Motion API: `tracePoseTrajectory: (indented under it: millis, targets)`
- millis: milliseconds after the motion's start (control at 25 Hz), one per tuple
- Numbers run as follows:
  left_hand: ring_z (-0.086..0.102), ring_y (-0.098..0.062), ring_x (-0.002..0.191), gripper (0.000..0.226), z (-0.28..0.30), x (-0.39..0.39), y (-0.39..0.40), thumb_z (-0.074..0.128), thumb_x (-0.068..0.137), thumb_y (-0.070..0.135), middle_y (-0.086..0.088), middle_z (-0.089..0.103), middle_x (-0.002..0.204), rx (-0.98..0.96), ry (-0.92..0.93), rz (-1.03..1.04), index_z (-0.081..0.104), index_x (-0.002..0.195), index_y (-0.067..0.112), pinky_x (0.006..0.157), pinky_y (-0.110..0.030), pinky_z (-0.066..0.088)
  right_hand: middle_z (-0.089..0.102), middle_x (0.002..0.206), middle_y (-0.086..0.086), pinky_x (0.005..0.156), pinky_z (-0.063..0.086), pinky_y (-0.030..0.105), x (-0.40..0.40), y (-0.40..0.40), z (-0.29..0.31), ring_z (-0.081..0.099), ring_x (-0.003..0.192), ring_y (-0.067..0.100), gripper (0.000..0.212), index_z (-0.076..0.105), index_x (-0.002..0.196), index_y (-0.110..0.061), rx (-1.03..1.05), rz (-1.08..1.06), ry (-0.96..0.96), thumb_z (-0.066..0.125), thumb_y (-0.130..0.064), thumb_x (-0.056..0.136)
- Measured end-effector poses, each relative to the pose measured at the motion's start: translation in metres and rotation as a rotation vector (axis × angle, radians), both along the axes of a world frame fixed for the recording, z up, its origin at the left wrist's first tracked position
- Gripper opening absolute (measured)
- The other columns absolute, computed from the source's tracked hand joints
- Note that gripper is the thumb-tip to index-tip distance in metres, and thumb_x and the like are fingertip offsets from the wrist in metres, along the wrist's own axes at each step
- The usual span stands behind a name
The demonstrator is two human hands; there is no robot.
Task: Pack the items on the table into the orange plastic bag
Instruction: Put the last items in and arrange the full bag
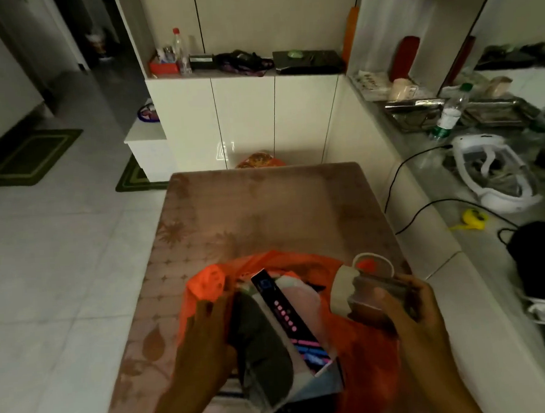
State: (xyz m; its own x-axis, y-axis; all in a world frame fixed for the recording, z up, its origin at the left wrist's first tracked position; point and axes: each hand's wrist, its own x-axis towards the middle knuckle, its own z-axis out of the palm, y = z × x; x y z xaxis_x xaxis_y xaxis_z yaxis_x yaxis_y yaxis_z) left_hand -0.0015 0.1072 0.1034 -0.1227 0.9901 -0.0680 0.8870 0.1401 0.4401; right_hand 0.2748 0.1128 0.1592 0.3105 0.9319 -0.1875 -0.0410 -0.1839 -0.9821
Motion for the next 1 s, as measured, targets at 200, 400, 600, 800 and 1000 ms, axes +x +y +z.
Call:
tracePoseTrajectory:
  millis: [200,400,600,800,1000]
  targets:
    - [0.059,-0.015,0.051,0.008,0.036,-0.042,-0.008,0.065,0.085,0.016,-0.001,0.067,0.066,-0.016,-0.351,0.308,0.064,0.091,0.022,0.05,-0.025,0.041,0.065,0.107,-0.008,0.06,0.053,0.014,-0.037,-0.014,0.003,0.067,0.089,0.004,0.037,0.059,0.111,-0.029,-0.07,0.202,0.04,0.071,-0.008,0.082]
    - [0.042,-0.015,0.041,0.024,0.105,-0.054,-0.014,0.062,0.08,0.011,-0.006,0.054,0.06,0.094,-1.373,0.218,0.062,0.104,0.01,0.04,-0.02,0.034,0.066,0.114,-0.009,0.076,0.056,0.026,-0.113,-0.016,-0.03,0.068,0.101,0.013,0.038,0.058,0.114,-0.027,-0.192,0.357,0.205,0.075,-0.02,0.081]
    - [0.047,-0.02,0.047,0.02,0.131,-0.031,-0.02,0.067,0.08,0.013,-0.014,0.064,0.071,0.183,-1.203,-0.061,0.065,0.1,0.01,0.046,-0.023,0.039,0.064,0.106,-0.011,0.076,0.054,0.024,-0.162,0.004,-0.043,0.062,0.098,0.008,0.051,0.053,0.111,-0.03,0.001,0.555,-0.361,0.07,-0.059,0.073]
    - [0.047,-0.022,0.047,0.021,0.134,-0.028,-0.033,0.063,0.083,0.013,-0.009,0.066,0.07,0.183,-1.157,-0.131,0.064,0.104,0.01,0.044,-0.025,0.035,0.055,0.131,0.0,0.099,0.042,0.051,-0.157,0.012,-0.058,0.051,0.121,0.027,0.079,0.041,0.131,-0.034,-0.111,0.948,-0.936,0.048,-0.082,0.068]
    - [0.052,-0.027,0.051,0.022,0.132,-0.034,-0.041,0.062,0.079,0.018,-0.007,0.065,0.067,0.18,-1.019,-0.022,0.068,0.1,0.015,0.05,-0.032,0.042,0.05,0.131,-0.007,0.098,0.044,0.039,-0.1,-0.01,-0.038,0.046,0.122,0.017,0.067,0.046,0.131,-0.032,0.142,0.631,-0.828,0.055,-0.069,0.076]
